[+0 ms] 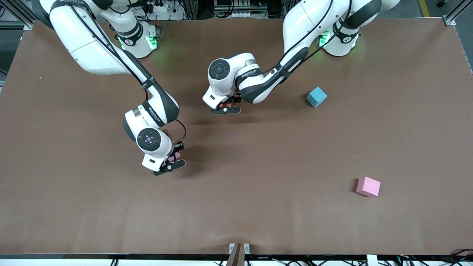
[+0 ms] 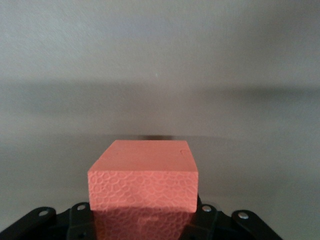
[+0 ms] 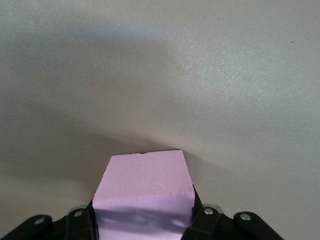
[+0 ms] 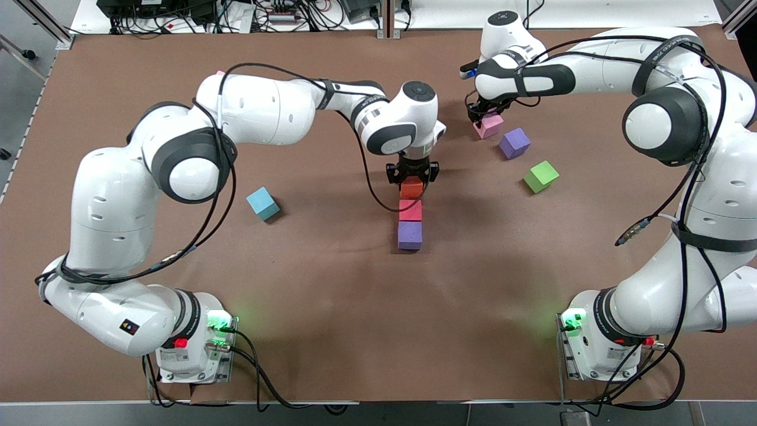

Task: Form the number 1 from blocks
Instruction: 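Grasp the pink cube with the right gripper while the left gripper carries orange, then lower the orange cube next to the red cube with the left gripper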

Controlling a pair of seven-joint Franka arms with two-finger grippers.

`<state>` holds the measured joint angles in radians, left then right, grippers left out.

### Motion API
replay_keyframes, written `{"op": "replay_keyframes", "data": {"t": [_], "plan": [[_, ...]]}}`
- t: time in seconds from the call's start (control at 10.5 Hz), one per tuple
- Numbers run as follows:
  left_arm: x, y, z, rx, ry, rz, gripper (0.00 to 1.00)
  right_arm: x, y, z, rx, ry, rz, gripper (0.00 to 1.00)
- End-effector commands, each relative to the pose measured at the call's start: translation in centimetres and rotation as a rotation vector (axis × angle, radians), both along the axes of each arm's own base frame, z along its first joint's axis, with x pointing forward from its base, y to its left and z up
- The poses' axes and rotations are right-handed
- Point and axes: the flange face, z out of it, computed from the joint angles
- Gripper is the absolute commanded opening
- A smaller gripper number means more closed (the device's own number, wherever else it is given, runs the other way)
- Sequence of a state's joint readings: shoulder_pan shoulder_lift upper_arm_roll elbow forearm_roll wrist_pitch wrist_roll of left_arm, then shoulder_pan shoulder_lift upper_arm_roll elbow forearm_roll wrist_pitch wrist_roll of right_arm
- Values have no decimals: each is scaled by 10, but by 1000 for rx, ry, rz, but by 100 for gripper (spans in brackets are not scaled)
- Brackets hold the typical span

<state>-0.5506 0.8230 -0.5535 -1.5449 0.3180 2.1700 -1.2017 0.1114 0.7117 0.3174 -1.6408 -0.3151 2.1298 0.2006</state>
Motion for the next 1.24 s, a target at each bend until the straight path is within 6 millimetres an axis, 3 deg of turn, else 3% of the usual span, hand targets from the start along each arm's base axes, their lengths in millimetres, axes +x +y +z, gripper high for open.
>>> {"op": "replay_keyframes", "data": {"t": [0.0,0.29,0.57,0.76,0.95,1.14], "plan": [[-9,-5,-9,0,2,-18,0,0,0,49,-11,-12,-60,0],[-13,-3,-14,9,9,-36,0,-15,-7,127,-30,3,-100,0],[-13,-3,-14,6,7,-45,0,-43,-22,173,-23,-27,-129,0],[-13,-3,-14,0,4,-47,0,-60,-26,177,47,-65,-169,0],[-10,0,-16,-4,-15,-54,0,-72,-23,163,104,-109,-240,0],[-15,1,-19,4,-21,-71,0,-79,-1,155,110,-115,-287,0]]}}
